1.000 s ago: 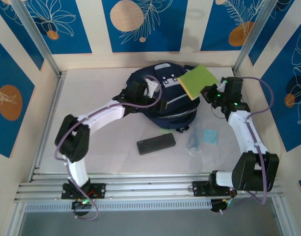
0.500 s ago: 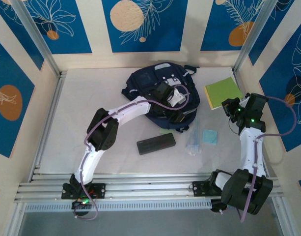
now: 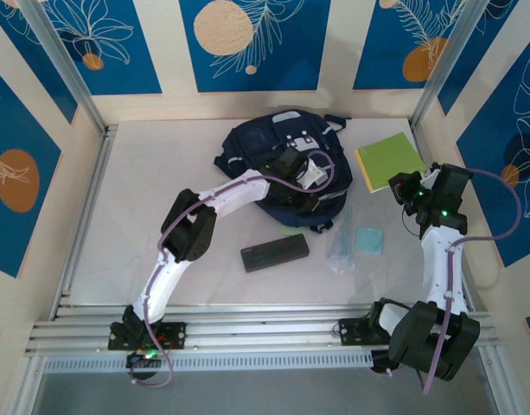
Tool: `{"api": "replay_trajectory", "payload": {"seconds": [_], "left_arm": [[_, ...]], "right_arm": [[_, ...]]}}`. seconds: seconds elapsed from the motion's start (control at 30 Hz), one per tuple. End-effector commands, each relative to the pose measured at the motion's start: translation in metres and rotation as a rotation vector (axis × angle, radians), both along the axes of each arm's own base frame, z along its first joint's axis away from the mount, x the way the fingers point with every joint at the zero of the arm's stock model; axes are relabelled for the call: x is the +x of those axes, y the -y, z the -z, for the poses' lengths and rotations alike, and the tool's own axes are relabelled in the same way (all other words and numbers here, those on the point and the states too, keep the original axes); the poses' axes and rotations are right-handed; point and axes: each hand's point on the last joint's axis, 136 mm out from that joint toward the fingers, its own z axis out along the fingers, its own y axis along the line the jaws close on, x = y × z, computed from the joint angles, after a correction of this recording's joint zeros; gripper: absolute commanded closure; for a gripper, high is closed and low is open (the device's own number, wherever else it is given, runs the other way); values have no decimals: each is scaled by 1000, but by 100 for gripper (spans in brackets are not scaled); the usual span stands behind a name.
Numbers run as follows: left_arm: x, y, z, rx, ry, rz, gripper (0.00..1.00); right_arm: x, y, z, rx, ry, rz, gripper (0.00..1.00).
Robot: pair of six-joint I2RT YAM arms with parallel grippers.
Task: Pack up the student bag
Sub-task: Open the student bag at the top-center of the table.
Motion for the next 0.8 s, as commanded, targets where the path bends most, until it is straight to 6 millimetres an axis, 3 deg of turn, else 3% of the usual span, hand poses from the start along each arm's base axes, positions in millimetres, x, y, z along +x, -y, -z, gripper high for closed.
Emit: {"api": "replay_trajectory", "payload": {"seconds": [0.0, 0.13, 0.33, 0.43, 0.5, 0.6, 0.7, 0.77], "left_arm": [[9, 4, -43, -134, -28, -22, 74], [14, 5, -38, -151, -57, -35, 72], [12, 1, -22, -107, -72, -35, 99], [12, -3, -24, -91, -61, -37, 100], [12, -4, -38, -113, -55, -41, 100], [22, -10, -79, -188, -42, -93, 100], [44, -25, -125, -312, -33, -185, 100], [59, -36, -145, -392, -49, -232, 100]], "right_arm": [[-2, -5, -15, -17, 60, -37, 100], [-3, -6, -14, -17, 57, -39, 100], [-3, -5, -12, -23, 51, -37, 100], [-3, -5, -11, -20, 50, -33, 100], [-3, -4, -11, -17, 47, -29, 100], [-5, 0, -11, -30, 35, -4, 100], [-11, 9, -13, -73, 32, 52, 100], [-17, 14, -16, -101, 39, 88, 100]]}}
